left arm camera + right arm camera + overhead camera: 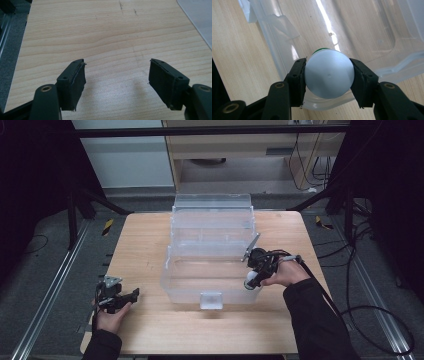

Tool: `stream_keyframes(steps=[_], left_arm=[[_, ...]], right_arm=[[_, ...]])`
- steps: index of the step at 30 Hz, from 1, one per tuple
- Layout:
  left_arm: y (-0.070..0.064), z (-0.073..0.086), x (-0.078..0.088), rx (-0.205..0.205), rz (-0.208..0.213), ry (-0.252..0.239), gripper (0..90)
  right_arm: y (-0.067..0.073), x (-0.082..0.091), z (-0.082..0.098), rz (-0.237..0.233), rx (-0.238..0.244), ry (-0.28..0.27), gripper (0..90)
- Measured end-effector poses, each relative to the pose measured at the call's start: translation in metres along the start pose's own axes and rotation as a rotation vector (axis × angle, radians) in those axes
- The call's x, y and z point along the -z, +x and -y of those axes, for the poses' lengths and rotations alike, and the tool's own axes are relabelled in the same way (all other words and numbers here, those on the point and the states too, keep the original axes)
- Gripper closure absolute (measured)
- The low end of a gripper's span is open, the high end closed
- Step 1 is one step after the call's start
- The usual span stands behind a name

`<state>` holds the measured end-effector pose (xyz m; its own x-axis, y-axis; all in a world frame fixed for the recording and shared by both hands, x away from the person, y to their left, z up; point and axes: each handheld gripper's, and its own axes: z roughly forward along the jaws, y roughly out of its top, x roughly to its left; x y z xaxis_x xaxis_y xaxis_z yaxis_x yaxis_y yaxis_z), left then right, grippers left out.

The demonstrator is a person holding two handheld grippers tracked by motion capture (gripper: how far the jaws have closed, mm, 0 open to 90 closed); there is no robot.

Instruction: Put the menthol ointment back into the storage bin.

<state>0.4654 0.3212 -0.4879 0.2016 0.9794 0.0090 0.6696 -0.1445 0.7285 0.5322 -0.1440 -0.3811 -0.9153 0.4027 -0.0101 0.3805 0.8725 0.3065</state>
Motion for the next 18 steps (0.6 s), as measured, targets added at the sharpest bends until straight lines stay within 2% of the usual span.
stream_keyframes(steps=[8, 18], left_arm=[[0.0, 0.0, 0.0, -0.002, -0.001, 0.001, 29.0], [0.0, 0.0, 0.0, 0.0, -0.001, 0.001, 29.0]], right_arm=[[-0.001, -0.009, 0.004, -0.008, 0.0, 0.01, 50.3], [0.0, -0.018, 0.004, -0.014, 0.022, 0.021, 50.2]])
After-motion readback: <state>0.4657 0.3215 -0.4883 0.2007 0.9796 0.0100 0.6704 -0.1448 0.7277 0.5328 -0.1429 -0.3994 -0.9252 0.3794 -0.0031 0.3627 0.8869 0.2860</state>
